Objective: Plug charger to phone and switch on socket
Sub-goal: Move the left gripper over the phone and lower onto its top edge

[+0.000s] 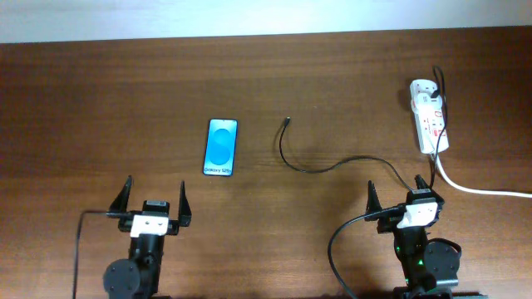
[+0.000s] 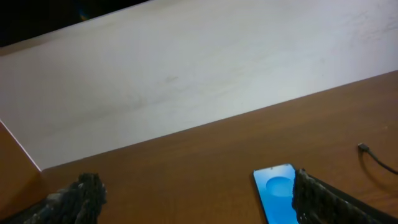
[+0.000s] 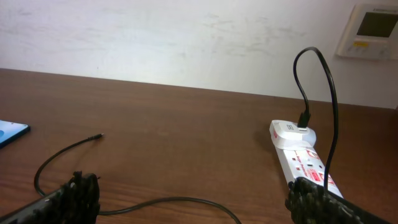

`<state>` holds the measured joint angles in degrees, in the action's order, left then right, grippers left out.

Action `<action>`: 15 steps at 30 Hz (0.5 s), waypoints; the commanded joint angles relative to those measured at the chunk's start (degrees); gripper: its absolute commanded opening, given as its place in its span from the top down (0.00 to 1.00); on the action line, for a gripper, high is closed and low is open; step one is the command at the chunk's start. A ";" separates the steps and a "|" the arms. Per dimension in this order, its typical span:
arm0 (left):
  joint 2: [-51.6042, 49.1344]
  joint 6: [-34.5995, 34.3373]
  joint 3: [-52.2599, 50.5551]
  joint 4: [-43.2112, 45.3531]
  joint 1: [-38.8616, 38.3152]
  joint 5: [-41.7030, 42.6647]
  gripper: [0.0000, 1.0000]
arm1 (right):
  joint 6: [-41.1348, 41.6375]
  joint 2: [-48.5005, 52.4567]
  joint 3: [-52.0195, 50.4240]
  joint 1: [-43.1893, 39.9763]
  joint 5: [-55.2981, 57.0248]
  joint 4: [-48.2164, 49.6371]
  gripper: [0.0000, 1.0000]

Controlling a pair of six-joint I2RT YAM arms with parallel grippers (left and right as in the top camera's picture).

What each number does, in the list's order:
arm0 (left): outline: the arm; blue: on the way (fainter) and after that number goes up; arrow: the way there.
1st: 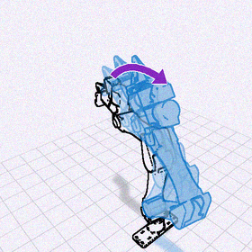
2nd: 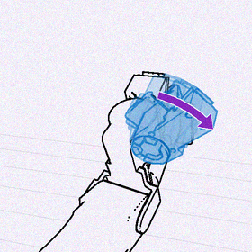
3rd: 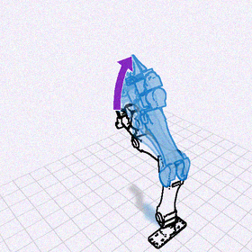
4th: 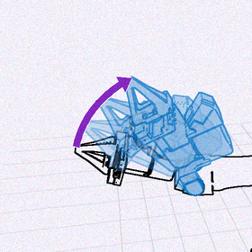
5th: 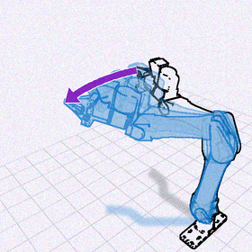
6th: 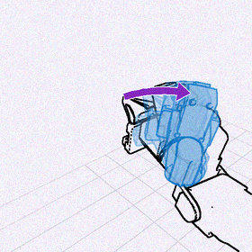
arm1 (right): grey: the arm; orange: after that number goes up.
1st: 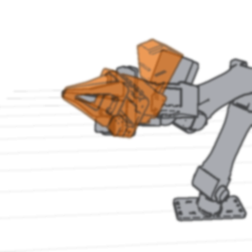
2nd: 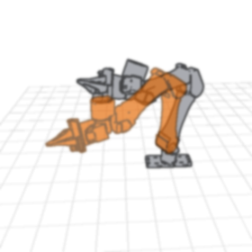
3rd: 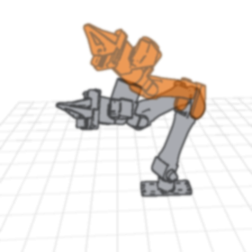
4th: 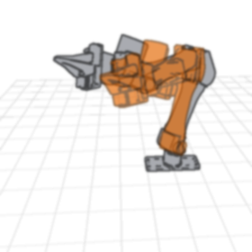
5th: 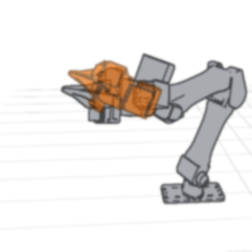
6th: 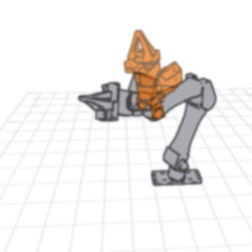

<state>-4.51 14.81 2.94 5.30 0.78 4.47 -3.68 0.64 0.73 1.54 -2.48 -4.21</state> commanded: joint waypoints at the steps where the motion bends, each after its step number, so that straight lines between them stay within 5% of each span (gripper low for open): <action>1: -12.57 -1.03 11.56 0.26 0.13 0.59 0.01 | -0.39 -0.44 -0.42 -0.04 -0.48 -0.04 0.02; 5: -33.62 -1.07 28.04 -0.68 0.13 10.23 0.01 | -0.39 -0.44 -0.42 -0.04 -0.50 -0.04 0.02; 11: -66.45 -3.19 56.48 -21.68 -0.39 18.29 0.01 | -0.39 -0.44 -0.42 -0.04 -0.50 0.87 0.02; 15: -74.86 -3.63 56.57 -22.58 -0.76 20.26 0.01 | -0.31 -0.28 -0.42 -0.04 -0.87 0.11 0.02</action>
<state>-76.47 12.14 58.83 -17.10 0.49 22.20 -3.68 0.64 0.62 1.54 -2.63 -3.97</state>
